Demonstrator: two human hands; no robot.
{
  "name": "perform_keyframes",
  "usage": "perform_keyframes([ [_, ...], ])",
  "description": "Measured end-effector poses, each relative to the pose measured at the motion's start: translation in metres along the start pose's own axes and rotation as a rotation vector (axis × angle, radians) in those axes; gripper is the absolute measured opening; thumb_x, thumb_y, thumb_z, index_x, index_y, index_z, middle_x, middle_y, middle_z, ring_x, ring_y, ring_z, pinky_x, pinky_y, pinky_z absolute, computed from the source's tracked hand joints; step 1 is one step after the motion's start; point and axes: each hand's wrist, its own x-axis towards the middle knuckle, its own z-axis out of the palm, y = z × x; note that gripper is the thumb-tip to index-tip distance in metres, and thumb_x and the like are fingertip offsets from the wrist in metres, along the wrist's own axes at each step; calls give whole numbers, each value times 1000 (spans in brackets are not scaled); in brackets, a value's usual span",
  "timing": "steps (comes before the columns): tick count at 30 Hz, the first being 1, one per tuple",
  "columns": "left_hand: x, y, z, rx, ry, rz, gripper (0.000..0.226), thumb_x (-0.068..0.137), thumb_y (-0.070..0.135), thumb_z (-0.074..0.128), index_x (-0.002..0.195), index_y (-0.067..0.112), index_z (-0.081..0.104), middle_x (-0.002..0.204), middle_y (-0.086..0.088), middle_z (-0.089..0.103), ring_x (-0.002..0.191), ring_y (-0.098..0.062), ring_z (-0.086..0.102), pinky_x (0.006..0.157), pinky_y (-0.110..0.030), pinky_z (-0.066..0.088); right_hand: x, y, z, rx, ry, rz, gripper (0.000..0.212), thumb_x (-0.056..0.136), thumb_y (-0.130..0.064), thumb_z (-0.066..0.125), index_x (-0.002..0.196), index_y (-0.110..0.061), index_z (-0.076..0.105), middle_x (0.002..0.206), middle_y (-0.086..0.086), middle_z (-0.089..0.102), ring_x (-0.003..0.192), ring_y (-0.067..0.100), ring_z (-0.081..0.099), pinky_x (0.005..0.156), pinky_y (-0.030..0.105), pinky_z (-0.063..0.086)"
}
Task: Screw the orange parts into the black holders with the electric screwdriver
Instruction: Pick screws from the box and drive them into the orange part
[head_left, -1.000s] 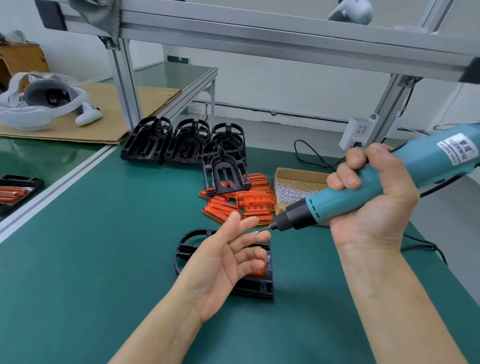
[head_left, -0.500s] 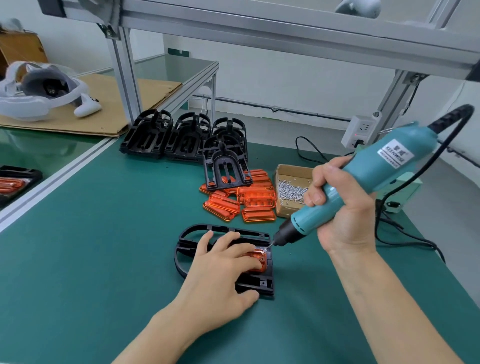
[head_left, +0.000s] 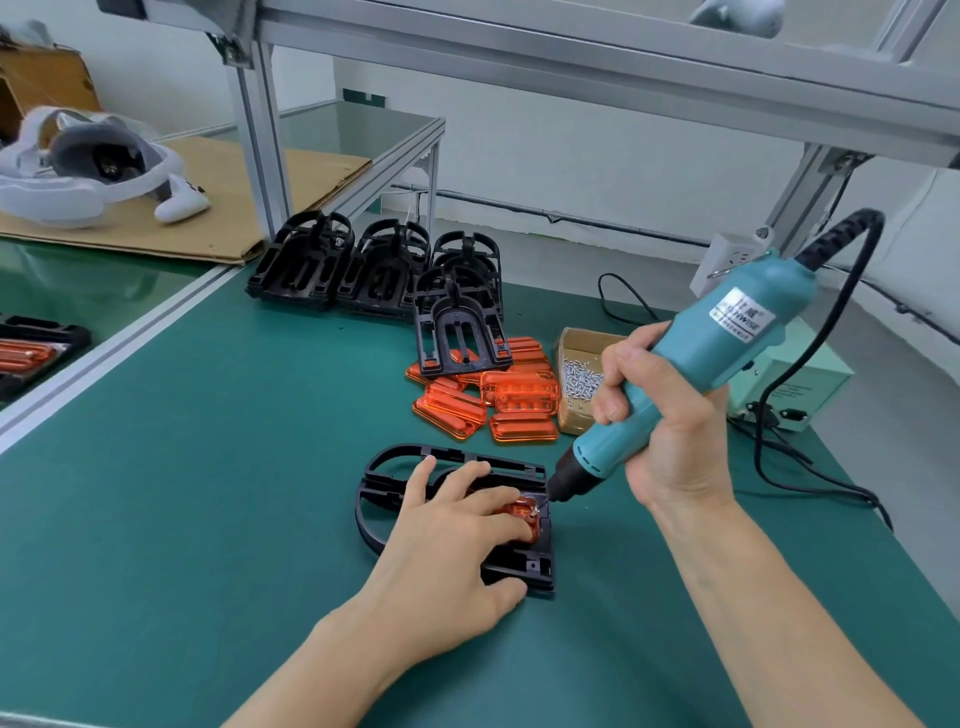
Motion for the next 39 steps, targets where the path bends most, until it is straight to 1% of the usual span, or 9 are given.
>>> perform_keyframes([
  [7, 0, 0, 0, -22, 4, -1, 45, 81, 52, 51, 125, 44, 54, 144, 28, 35, 141, 0, 2, 112, -37, -20, 3, 1, 4, -33, -60, 13, 20, 76, -3, 56, 64, -19, 54, 58, 3, 49, 40, 13, 40, 46, 21, 38],
  [11, 1, 0, 1, -19, 4, -1, 45, 81, 51, 51, 125, 43, 54, 145, 28, 34, 141, 0, 3, 112, -37, -20, 6, 3, 9, -97, -144, 23, 19, 76, -5, 58, 63, -19, 55, 58, 7, 47, 42, 17, 40, 48, 26, 38],
  [13, 2, 0, 1, -15, 3, -2, 45, 81, 52, 51, 124, 43, 54, 145, 29, 34, 141, 0, 3, 112, -37, -18, 7, 5, 12, -107, -207, 24, 17, 76, -5, 62, 65, -17, 56, 59, 10, 46, 42, 17, 39, 48, 25, 38],
  [16, 2, -1, 2, -19, 1, -4, 45, 80, 52, 51, 124, 44, 54, 145, 30, 33, 141, -1, 3, 112, -37, -18, 7, 4, 12, -126, -292, 26, 12, 73, -13, 66, 66, -11, 56, 60, 15, 46, 43, 19, 40, 49, 25, 39],
  [18, 2, -1, 1, -26, -1, -4, 45, 80, 52, 52, 124, 44, 54, 145, 29, 33, 141, -1, 3, 112, -37, -18, 7, 2, 8, -147, -301, 37, 12, 74, -14, 66, 67, -11, 57, 63, 14, 52, 46, 21, 43, 51, 27, 41],
  [21, 2, -1, 2, -33, -3, -9, 45, 80, 52, 52, 124, 44, 54, 145, 29, 34, 141, -1, 3, 113, -37, -16, 7, -1, 4, -130, -269, 83, 14, 78, -9, 62, 68, -17, 58, 64, 10, 56, 48, 22, 47, 53, 29, 44],
  [31, 3, -1, 3, -52, -6, -27, 44, 80, 52, 52, 123, 44, 55, 144, 29, 34, 140, 1, 0, 115, -39, -12, 7, 5, 3, -125, -241, 88, 17, 85, -13, 62, 70, -18, 54, 56, 5, 50, 47, 20, 44, 52, 30, 44],
  [36, 3, -2, 4, -65, -5, -32, 45, 79, 53, 53, 123, 44, 55, 144, 30, 33, 139, 3, 0, 114, -38, -13, 8, 7, 3, -130, -334, 85, 17, 81, -21, 67, 68, -18, 56, 56, 4, 52, 47, 21, 45, 53, 30, 45],
  [39, 3, -2, 2, -75, -14, -32, 45, 79, 54, 54, 122, 43, 57, 143, 30, 34, 140, 2, 1, 114, -38, -12, 8, 6, 4, -120, -412, 95, 16, 81, -18, 66, 70, -16, 56, 57, 5, 52, 48, 20, 45, 55, 30, 45],
])
